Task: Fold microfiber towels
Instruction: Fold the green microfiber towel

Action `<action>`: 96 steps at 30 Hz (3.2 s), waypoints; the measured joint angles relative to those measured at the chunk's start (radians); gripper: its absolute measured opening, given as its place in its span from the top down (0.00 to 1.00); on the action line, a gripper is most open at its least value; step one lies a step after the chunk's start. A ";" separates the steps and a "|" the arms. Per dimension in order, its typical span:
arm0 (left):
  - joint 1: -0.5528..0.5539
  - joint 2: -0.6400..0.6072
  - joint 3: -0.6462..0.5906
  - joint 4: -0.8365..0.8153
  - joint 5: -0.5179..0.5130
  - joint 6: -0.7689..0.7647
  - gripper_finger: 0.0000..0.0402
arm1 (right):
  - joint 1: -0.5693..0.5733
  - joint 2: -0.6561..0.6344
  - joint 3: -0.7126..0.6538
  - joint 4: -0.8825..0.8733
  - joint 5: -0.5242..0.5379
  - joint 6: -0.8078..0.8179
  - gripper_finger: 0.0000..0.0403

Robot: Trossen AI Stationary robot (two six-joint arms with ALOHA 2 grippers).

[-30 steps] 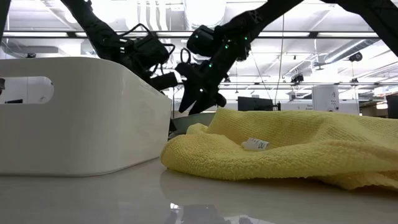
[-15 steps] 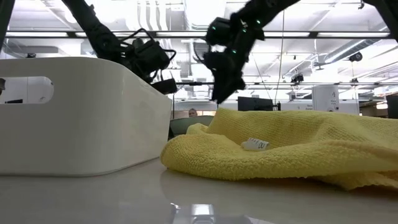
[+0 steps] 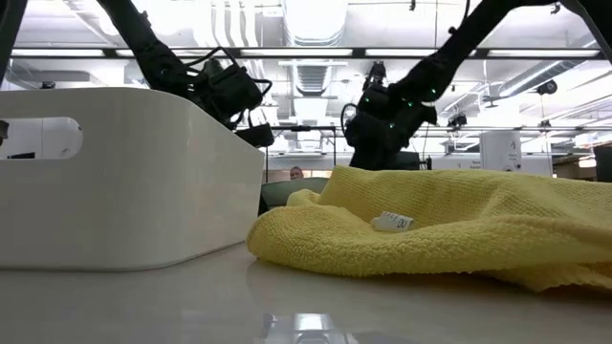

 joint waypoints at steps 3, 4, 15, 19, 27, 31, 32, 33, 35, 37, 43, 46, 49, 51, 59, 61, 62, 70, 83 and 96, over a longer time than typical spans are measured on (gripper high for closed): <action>0.000 0.000 0.000 0.020 0.000 -0.001 0.60 | 0.015 0.000 -0.052 0.107 -0.022 0.022 0.54; 0.000 0.000 0.000 0.023 0.000 -0.001 0.60 | 0.024 0.000 -0.067 0.138 -0.022 0.031 0.56; 0.001 0.000 -0.003 0.034 0.000 -0.001 0.60 | 0.205 0.000 -0.071 0.237 -0.009 0.022 0.96; 0.001 0.000 -0.003 0.034 0.000 -0.002 0.60 | 0.267 0.000 -0.051 0.235 0.094 0.022 0.96; -0.002 0.030 -0.006 0.034 0.031 -0.027 0.60 | 0.366 0.007 -0.018 0.304 0.226 0.014 0.97; -0.002 0.054 -0.005 0.039 0.033 -0.027 0.60 | 0.395 0.025 -0.012 0.348 0.254 0.016 0.97; -0.002 0.058 -0.004 0.042 0.033 -0.027 0.60 | 0.397 0.032 -0.009 0.349 0.257 0.019 0.97; -0.002 0.060 -0.004 0.042 0.033 -0.028 0.60 | 0.399 0.045 -0.008 0.349 0.262 0.021 0.97; -0.003 0.063 -0.003 0.043 0.035 -0.031 0.60 | 0.402 0.075 0.002 0.368 0.282 0.046 0.97; -0.004 0.062 -0.003 0.043 0.042 -0.028 0.60 | 0.402 0.109 0.018 0.366 0.288 0.063 0.97; 0.000 0.037 -0.001 0.031 0.048 -0.001 0.60 | 0.402 0.177 0.081 0.366 0.285 0.074 0.97; 0.000 0.017 0.002 0.010 0.046 0.009 0.60 | 0.402 0.212 0.104 0.358 0.279 0.099 0.97; 0.000 -0.022 0.002 -0.050 0.032 0.022 0.60 | 0.402 0.241 0.115 0.357 0.257 0.117 0.97; 0.000 -0.054 0.002 -0.089 0.030 0.032 0.60 | 0.401 0.251 0.121 0.361 0.252 0.118 0.97; 0.005 -0.180 0.002 -0.157 0.021 0.064 0.60 | 0.402 0.260 0.139 0.357 0.242 0.121 0.78; 0.005 -0.209 0.002 -0.179 0.012 0.071 0.60 | 0.401 0.259 0.148 0.355 0.215 0.120 0.72; 0.005 -0.226 0.002 -0.196 0.003 0.078 0.60 | 0.401 0.258 0.155 0.354 0.193 0.120 0.69; 0.006 -0.302 -0.004 -0.240 0.005 0.054 0.60 | 0.401 0.217 0.215 0.235 0.156 0.053 0.56; -0.012 -0.213 -0.004 -0.249 0.138 -0.144 0.60 | 0.384 0.031 0.180 0.023 0.258 -0.173 0.59; -0.050 -0.087 0.003 -0.158 0.244 -0.126 0.68 | 0.249 0.097 0.050 0.346 0.279 -0.132 0.60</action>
